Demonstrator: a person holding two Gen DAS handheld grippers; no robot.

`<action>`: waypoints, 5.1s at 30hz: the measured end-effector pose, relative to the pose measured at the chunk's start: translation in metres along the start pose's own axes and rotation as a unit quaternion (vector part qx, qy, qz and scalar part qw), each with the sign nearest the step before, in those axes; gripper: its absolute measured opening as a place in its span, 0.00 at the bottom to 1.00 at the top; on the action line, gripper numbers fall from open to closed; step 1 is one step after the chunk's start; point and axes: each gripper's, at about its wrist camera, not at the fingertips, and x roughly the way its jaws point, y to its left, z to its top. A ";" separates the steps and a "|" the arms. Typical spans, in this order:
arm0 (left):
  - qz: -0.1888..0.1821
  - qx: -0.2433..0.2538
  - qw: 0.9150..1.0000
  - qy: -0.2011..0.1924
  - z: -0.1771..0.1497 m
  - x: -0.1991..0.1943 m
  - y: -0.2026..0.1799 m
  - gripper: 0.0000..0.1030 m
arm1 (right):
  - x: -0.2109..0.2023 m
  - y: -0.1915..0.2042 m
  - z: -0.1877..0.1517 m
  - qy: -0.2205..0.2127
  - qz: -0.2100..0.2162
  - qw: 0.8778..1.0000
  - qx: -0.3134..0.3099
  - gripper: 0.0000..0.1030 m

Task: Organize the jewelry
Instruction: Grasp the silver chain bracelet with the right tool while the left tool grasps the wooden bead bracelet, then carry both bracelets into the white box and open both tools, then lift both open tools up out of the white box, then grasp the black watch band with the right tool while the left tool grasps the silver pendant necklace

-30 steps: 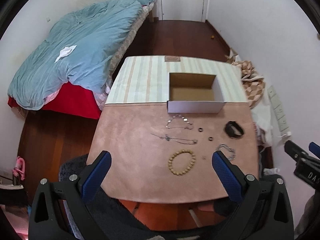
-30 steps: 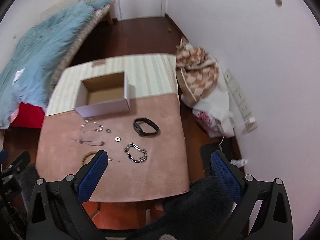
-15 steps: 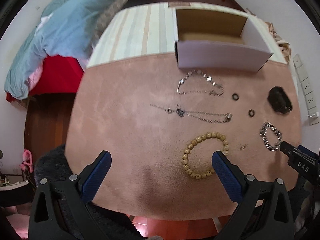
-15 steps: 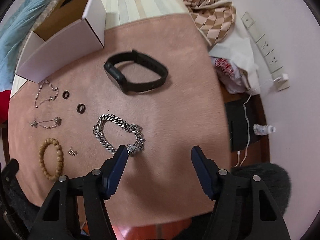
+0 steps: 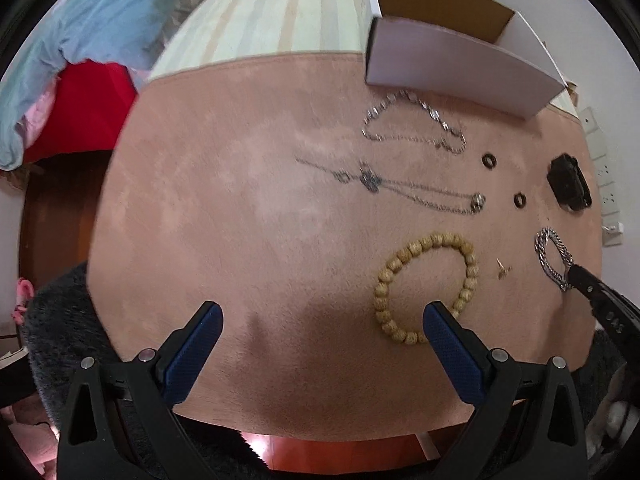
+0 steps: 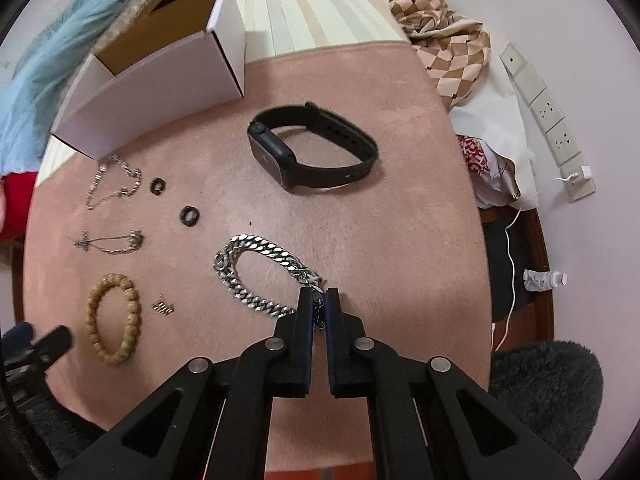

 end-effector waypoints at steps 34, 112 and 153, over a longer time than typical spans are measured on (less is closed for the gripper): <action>-0.133 0.041 0.982 -0.124 0.051 -0.098 -0.020 0.06 | -0.105 0.007 0.045 -0.073 0.133 0.988 0.005 0.05; 0.027 0.003 0.972 -0.233 0.077 -0.151 0.003 0.99 | -0.160 0.075 0.088 -0.165 0.001 0.981 -0.104 0.94; 0.085 -0.035 0.987 -0.131 0.039 -0.005 0.014 0.99 | 0.021 -0.059 0.074 -0.049 -0.017 0.991 0.124 0.50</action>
